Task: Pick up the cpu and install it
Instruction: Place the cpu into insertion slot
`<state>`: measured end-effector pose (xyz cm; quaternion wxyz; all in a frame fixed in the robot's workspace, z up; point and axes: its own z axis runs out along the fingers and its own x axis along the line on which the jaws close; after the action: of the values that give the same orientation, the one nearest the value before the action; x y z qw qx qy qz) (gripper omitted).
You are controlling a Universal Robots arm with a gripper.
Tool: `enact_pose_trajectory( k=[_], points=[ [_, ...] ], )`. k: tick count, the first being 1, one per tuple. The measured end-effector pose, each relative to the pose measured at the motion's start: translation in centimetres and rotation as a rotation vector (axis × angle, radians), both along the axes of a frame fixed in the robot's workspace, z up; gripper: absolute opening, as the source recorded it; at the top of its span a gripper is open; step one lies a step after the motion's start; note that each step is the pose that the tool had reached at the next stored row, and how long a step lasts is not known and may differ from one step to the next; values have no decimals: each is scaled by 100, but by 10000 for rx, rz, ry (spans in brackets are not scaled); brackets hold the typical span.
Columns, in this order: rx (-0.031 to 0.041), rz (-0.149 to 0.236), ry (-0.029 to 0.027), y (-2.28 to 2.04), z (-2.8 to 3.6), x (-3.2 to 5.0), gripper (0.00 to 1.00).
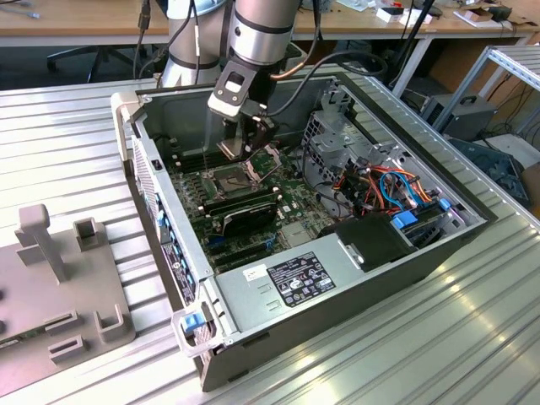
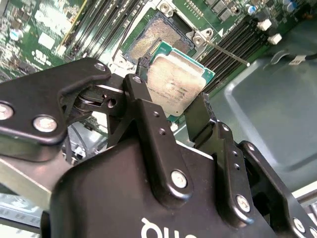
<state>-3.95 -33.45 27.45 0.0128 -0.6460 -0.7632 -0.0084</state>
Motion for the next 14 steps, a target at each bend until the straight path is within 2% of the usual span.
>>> enact_pose_trajectory(
  k=[9, 12, 14],
  points=[
    [-1, -1750, 0, 0, -21, 0, 55],
    [-1, -1751, 0, 0, -22, -1, 55],
    [6, -1737, -22, 0, -35, -2, 55]
  ],
)
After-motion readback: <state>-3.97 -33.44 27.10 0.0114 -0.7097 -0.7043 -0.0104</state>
